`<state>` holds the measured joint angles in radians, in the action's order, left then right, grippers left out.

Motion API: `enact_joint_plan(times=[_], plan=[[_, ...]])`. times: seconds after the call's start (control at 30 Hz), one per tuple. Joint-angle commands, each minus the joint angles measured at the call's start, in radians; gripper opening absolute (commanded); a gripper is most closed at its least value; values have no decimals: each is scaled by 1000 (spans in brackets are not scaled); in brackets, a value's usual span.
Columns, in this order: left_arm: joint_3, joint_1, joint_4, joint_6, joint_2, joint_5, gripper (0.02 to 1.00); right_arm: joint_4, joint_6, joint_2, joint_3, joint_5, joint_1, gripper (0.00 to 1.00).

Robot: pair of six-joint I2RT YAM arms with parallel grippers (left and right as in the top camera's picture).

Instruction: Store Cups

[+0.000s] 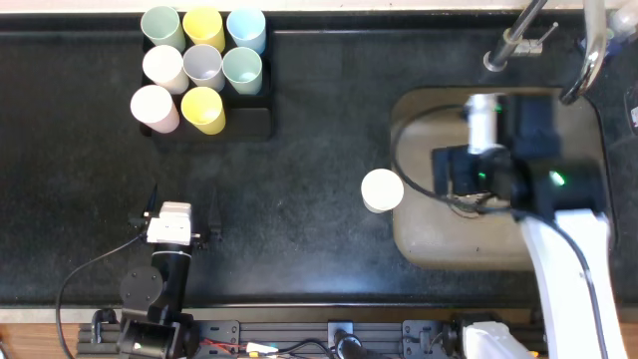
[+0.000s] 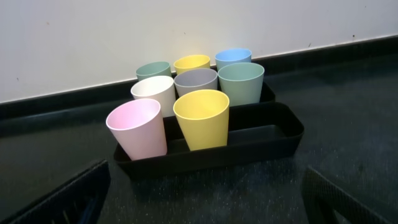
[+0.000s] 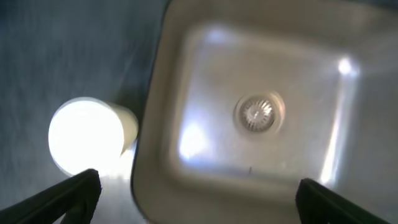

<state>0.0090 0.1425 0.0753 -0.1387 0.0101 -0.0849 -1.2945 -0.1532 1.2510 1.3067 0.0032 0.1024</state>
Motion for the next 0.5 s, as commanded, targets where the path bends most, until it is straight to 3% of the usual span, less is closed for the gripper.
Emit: enact_joint_plan(times=[0.03, 0.17, 0.5], plan=[[-1, -4, 3, -18, -8, 10, 1000, -71, -154, 106, 33, -34, 99, 998], [-1, -4, 3, -18, -8, 10, 998, -106, -256, 187, 33, -174, 138, 998], [-1, -4, 3, -18, -8, 10, 998, -37, -263, 307, 33, -148, 91, 998]])
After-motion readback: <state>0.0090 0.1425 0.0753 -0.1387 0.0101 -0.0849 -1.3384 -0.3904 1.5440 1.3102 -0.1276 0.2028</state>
